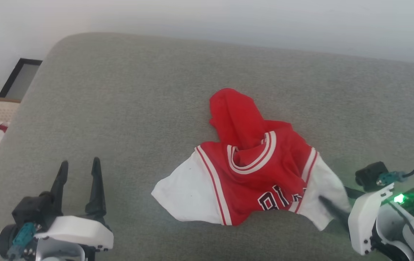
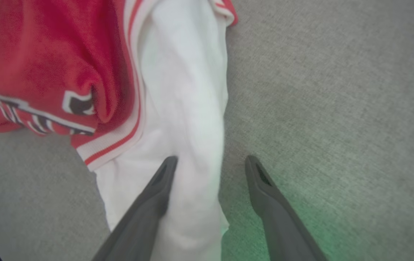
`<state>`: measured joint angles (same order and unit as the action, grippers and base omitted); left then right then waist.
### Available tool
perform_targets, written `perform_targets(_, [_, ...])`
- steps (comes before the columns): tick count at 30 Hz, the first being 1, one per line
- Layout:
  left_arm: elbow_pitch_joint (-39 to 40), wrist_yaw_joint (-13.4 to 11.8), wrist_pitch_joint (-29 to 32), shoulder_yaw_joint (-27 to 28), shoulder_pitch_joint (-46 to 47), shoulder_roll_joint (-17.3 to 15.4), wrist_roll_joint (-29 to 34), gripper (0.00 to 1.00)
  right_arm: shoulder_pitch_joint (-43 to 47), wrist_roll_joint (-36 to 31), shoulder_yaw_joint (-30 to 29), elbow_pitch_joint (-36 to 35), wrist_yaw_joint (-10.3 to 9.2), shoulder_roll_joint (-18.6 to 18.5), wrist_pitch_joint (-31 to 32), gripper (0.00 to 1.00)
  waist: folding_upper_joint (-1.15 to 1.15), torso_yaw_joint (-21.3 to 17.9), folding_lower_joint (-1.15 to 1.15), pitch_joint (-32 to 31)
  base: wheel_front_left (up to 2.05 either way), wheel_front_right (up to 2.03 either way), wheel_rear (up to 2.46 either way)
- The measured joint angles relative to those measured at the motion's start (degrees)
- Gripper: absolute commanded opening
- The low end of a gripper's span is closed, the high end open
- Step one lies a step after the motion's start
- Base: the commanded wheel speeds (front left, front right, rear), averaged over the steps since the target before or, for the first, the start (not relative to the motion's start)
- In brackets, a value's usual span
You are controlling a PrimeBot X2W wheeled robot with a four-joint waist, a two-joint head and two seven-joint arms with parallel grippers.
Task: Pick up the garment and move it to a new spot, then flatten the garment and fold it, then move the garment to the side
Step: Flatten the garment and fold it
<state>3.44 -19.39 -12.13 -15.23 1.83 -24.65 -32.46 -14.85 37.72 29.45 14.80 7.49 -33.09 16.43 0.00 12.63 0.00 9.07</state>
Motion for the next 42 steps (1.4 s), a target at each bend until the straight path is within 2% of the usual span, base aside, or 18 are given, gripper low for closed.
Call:
perform_targets(1, [-0.4,0.0,-0.35,0.14,-0.31,0.19,-0.01,1.0,-0.42,-0.36,0.11,0.71,0.0,0.04,-0.29,0.0,0.0,0.31,0.0,0.12,0.0,0.0,0.0])
perform_targets(6, [-1.34,1.02,-1.72,1.24,-0.73,1.33,-0.32,1.0,-2.32,0.82,0.76,2.58,0.0,0.76,-0.78,0.0,0.0,1.06,0.0,0.26,0.0,0.0,0.0])
perform_targets(10, [-1.67,2.07,-2.36,2.4,-1.69,1.85,-0.33,1.0,-3.57,1.71,0.42,2.85,0.0,-0.25,-0.7,0.0,0.0,0.72,0.0,0.12,0.0,0.0,0.0])
perform_targets(20, [-1.59,5.93,-2.85,5.49,-2.91,3.98,0.37,1.0,-6.21,4.27,-4.31,2.59,0.0,-7.53,1.71,0.0,0.0,-1.18,0.0,-0.31,0.0,0.0,0.0])
perform_targets(27, [-2.4,8.53,-2.85,6.57,-2.96,5.12,1.92,1.0,-5.83,6.2,-7.88,5.12,0.01,-12.02,4.2,0.0,0.0,-2.03,0.0,-0.77,0.0,0.0,0.0])
perform_targets(32, [-2.7,9.55,-2.85,7.38,-2.94,5.57,2.47,1.0,-4.14,7.61,-9.35,7.88,0.01,-12.03,5.15,0.0,0.0,-2.31,0.0,-0.8,0.0,0.0,0.0])
perform_targets(37, [-3.27,10.62,-2.85,7.89,-2.94,6.32,3.37,1.0,-3.18,8.29,-9.03,11.26,0.01,-9.75,4.82,0.0,0.0,-2.53,0.0,-0.55,0.0,0.0,0.0])
perform_targets(38, [-3.64,11.09,-2.85,7.92,-2.94,6.43,3.59,1.0,-3.2,8.56,-8.31,12.07,0.0,-8.84,4.3,0.12,0.0,-2.68,0.0,-0.52,0.0,0.0,0.0])
perform_targets(39, [-3.79,11.2,-2.85,7.97,-2.94,6.53,3.63,1.0,-3.3,8.65,-7.81,12.46,0.01,-8.36,3.99,0.84,0.0,-2.8,0.0,-0.55,0.0,0.0,0.0])
perform_targets(40, [-3.92,11.5,-2.85,8.01,-2.94,6.58,3.63,1.0,-3.36,8.65,-7.32,12.77,0.01,-8.09,3.64,1.0,0.0,-2.92,0.0,-0.62,0.0,0.0,0.0])
perform_targets(42, [-4.32,11.69,-2.85,8.1,-2.94,6.47,3.68,1.0,-3.69,8.91,-6.76,12.94,0.01,-7.98,3.24,1.0,0.0,-3.25,0.0,-0.83,0.0,0.0,0.0])
